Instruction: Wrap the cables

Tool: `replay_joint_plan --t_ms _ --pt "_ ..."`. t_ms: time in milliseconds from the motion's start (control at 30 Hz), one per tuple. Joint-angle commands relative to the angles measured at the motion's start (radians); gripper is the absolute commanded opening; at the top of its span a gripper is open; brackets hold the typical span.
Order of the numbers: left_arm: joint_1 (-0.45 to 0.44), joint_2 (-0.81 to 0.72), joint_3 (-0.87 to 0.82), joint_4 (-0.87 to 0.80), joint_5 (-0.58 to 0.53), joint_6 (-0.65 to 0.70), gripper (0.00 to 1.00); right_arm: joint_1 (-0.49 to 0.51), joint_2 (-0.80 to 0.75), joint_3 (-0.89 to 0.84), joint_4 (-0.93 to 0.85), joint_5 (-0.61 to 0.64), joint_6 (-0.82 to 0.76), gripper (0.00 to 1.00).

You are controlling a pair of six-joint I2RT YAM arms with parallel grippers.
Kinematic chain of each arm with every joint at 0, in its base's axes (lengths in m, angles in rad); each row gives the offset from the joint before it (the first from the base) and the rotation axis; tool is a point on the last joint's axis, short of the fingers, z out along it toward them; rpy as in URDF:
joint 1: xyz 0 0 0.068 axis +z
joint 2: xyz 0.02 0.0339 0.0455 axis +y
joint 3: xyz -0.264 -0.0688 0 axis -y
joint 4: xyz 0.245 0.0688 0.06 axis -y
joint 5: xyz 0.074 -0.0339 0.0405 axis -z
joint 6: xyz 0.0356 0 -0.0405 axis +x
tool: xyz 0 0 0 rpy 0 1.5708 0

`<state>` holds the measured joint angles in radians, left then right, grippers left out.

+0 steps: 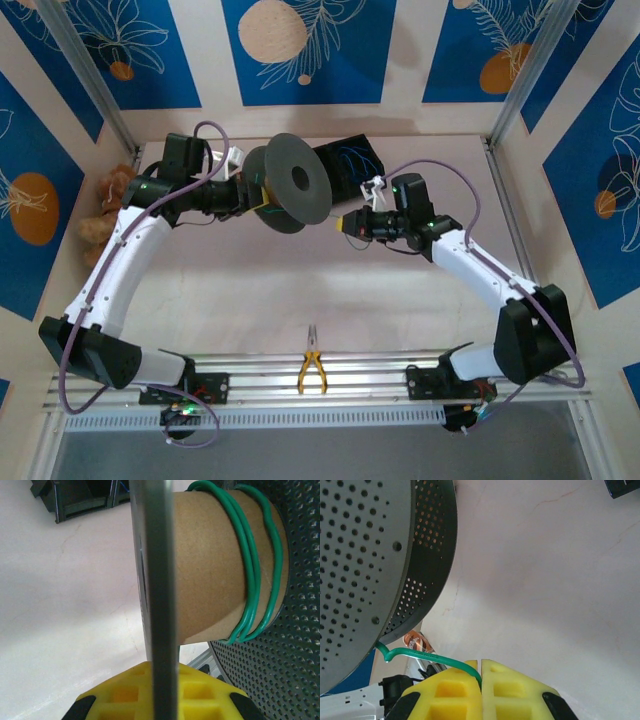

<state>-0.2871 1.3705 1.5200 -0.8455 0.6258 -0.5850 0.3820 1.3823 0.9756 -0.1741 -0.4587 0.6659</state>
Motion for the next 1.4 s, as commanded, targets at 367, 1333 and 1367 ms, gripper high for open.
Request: replay_joint_plan --t_ms 367,1333,1367 --pt "0.046 -0.053 0.079 0.077 0.075 0.061 0.00 -0.010 0.099 0.090 -0.131 -0.076 -0.052 0.25" --pt "-0.062 -0.051 0.054 0.004 -0.178 0.117 0.00 0.156 -0.066 0.217 -0.070 0.104 -0.100 0.86" --pt "-0.064 -0.054 0.053 0.001 -0.195 0.120 0.00 0.161 -0.070 0.228 -0.090 0.114 -0.106 0.86"
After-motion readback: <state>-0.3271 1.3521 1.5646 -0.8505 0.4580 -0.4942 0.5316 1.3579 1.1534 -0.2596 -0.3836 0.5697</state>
